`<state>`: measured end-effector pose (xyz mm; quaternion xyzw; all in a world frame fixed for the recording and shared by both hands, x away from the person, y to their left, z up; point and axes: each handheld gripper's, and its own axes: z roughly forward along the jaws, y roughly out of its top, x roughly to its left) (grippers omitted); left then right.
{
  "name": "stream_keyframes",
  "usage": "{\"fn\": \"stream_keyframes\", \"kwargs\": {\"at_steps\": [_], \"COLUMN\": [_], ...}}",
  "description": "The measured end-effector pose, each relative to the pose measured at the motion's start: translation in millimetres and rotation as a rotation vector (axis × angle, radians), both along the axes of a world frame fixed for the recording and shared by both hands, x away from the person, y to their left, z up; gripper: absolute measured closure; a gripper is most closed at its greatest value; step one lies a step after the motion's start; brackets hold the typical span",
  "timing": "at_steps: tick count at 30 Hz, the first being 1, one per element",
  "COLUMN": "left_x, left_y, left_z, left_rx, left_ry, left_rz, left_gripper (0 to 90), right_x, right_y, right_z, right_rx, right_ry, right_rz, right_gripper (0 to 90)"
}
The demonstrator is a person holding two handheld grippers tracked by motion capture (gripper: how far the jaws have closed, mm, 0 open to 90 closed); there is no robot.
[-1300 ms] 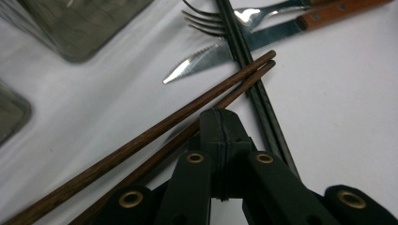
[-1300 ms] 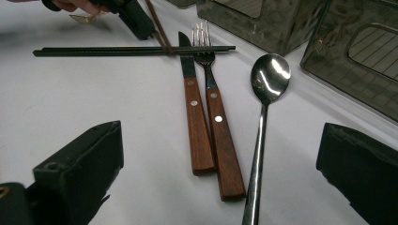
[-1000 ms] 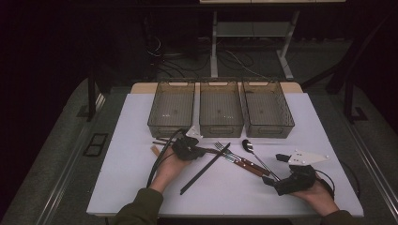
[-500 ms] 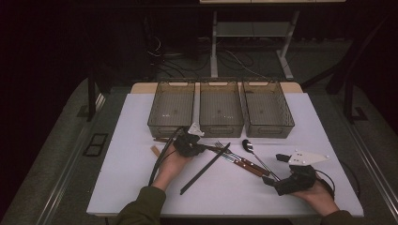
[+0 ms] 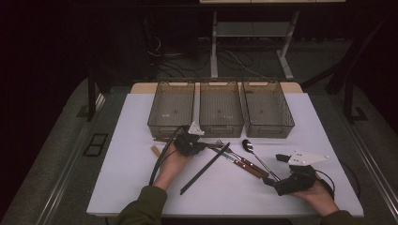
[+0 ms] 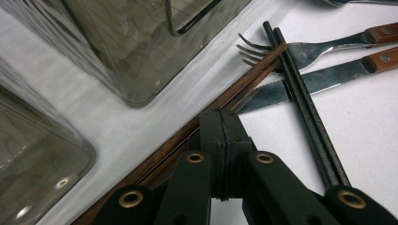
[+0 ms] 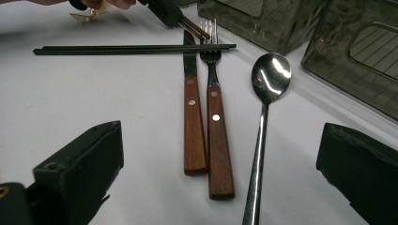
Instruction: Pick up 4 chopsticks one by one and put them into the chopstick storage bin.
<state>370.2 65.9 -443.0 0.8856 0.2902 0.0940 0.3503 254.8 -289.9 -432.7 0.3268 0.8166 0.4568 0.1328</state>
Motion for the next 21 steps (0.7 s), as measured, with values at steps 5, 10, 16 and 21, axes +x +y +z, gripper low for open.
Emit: {"fn": "stream_keyframes", "kwargs": {"at_steps": [5,10,16,21], "left_x": [-2.4,-6.0,-6.8,1.0], "left_y": [1.9,11.6,46.3,70.3], "left_z": [3.0,11.7,22.7,23.1], "left_rx": [-0.008,-0.003,0.015,0.006], "left_ry": [0.010,0.010,-0.010,-0.020], "left_rz": [-0.026,-0.042,0.028,0.099], "left_gripper": [88.9,84.9,84.2,85.0], "right_x": [0.2,-0.1,0.2,0.3], "right_y": [-0.5,-0.8,-0.9,-0.5], "right_z": [0.1,0.3,0.1,0.0], "right_rx": [0.001,0.002,0.001,0.001], "right_ry": [-0.003,-0.003,-0.003,-0.001], "right_rz": [-0.003,-0.003,-0.005,-0.004], "right_gripper": [1.2,1.2,1.2,1.2]}}
